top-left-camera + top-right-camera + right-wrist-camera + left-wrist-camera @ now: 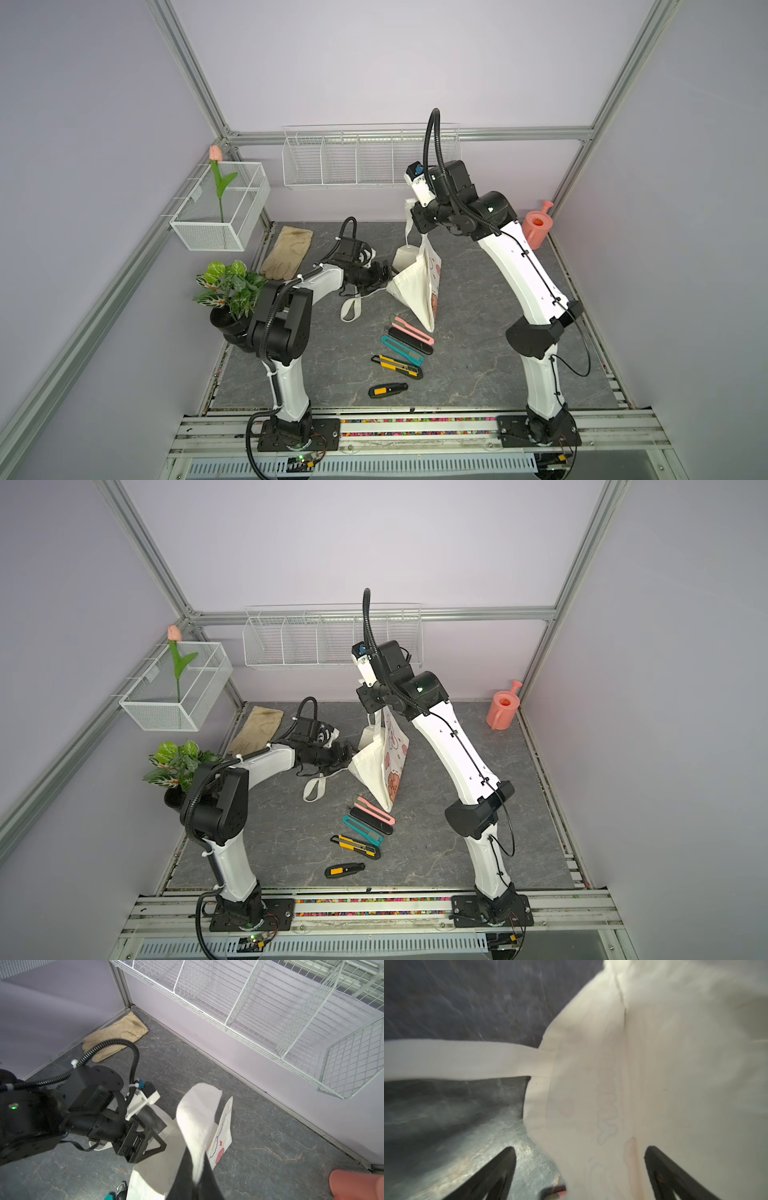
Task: Place the art knife into the pouch
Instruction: Open the pouch at the center of the board.
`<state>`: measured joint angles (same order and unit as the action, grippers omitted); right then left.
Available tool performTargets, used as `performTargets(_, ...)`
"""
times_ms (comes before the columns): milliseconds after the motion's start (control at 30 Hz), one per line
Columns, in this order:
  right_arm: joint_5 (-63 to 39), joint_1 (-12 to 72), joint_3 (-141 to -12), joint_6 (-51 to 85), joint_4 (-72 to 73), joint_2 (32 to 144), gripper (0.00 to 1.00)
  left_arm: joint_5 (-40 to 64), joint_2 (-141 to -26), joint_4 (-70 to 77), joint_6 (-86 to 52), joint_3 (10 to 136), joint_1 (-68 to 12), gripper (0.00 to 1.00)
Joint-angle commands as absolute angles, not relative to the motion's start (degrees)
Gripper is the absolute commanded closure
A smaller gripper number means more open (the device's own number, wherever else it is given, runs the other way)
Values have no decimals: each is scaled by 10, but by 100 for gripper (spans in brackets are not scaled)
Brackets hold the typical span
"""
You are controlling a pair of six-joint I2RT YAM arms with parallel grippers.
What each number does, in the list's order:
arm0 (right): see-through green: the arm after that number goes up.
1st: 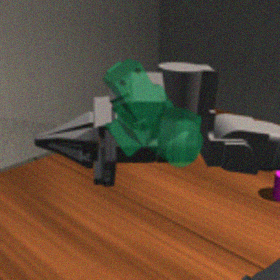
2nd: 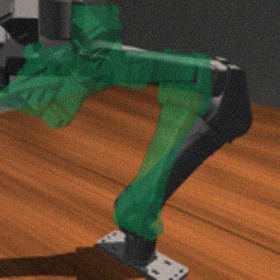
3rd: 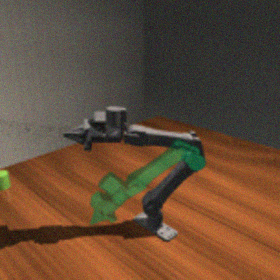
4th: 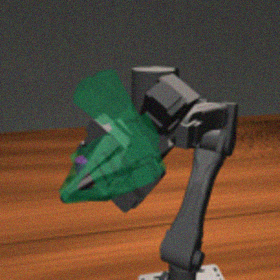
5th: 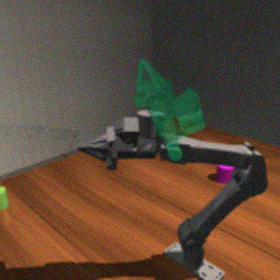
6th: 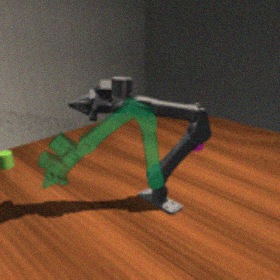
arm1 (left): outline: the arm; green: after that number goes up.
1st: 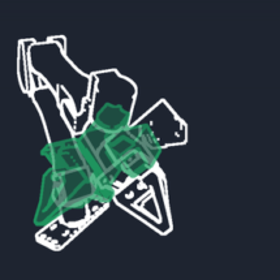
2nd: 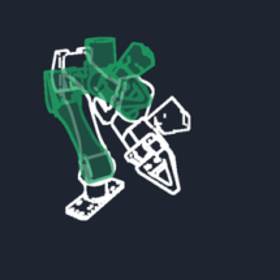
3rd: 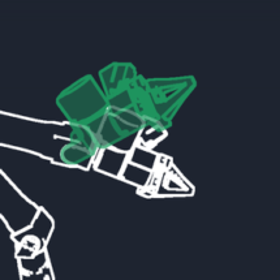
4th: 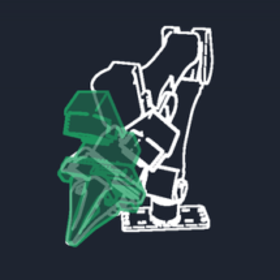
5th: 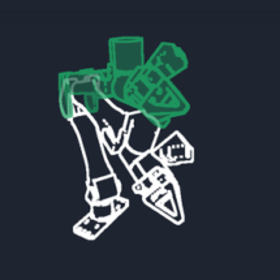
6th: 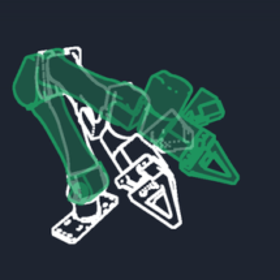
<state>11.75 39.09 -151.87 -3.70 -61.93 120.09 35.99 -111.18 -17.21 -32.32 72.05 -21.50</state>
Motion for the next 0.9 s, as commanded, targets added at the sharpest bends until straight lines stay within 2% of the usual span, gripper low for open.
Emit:
performTargets(0,163,389,-1514,-59,-581,1203,93,354,-1120,-185,-321,725,-224,1)
performTargets(133,201,389,-1511,-64,-576,1205,93,369,-1136,-179,-326,720,-224,1)
performTargets(367,202,389,-1452,-45,-517,1179,93,393,-1151,-124,-371,697,-236,1)
performTargets(567,189,389,-1406,-17,-475,1146,93,342,-1153,-133,-380,700,-247,1)
performTargets(733,191,389,-1365,-14,-459,1117,93,277,-1156,-176,-361,720,-250,9)
performTargets(867,193,389,-1298,-13,-416,1073,93,292,-1172,-163,-372,724,-252,15)
